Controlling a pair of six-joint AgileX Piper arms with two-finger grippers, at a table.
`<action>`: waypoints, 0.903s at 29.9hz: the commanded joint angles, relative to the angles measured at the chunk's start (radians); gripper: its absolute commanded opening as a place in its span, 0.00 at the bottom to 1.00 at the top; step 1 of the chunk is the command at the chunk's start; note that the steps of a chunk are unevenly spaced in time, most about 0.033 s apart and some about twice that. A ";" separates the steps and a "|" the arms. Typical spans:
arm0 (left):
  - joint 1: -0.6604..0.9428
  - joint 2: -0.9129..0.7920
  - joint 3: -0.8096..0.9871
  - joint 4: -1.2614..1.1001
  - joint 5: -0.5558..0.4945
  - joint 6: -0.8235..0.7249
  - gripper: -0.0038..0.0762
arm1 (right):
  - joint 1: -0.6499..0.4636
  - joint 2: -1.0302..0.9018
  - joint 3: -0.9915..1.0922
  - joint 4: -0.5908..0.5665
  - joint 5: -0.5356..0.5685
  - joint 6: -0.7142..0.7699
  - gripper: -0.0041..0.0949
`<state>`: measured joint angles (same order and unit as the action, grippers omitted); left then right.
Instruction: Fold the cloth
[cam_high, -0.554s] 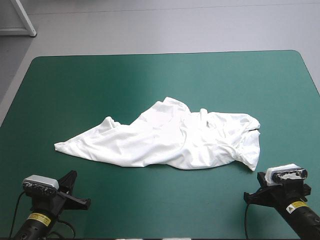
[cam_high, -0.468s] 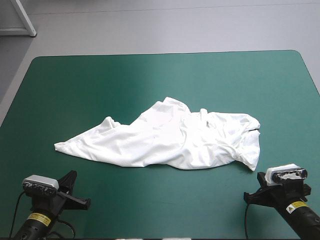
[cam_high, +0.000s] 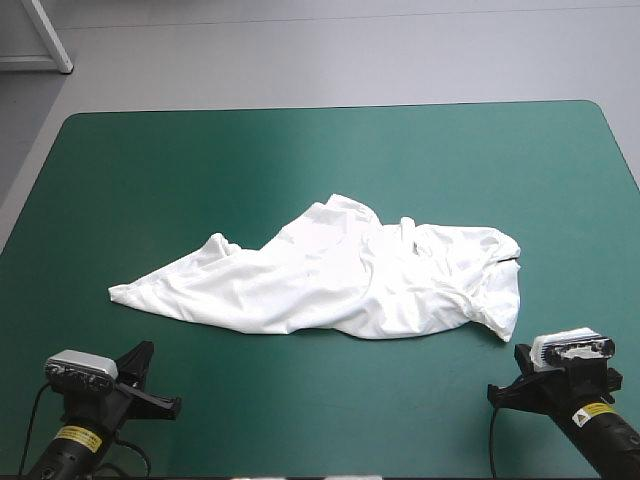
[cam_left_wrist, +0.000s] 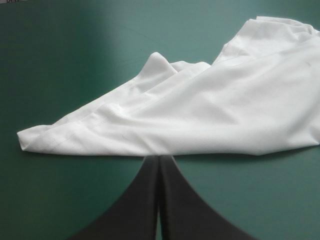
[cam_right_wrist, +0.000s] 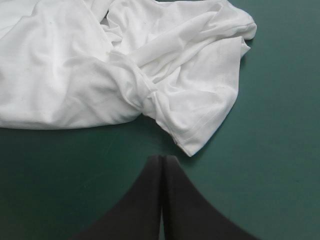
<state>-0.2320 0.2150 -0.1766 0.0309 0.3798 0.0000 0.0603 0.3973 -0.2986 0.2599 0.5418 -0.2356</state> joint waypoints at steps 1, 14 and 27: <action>-0.007 0.009 -0.036 -0.004 -0.070 0.000 0.13 | 0.005 0.005 -0.025 0.004 -0.055 -0.003 0.05; -0.007 0.132 -0.339 0.228 0.306 -0.233 0.51 | 0.005 0.083 -0.304 -0.145 0.216 0.192 0.77; -0.007 0.733 -0.625 0.298 0.467 -0.246 0.51 | 0.005 0.261 -0.607 -0.198 0.559 0.236 0.76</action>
<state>-0.2320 0.8365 -0.7495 0.3190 0.9176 -0.2229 0.0603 0.6444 -0.8507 0.0579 1.0894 -0.0166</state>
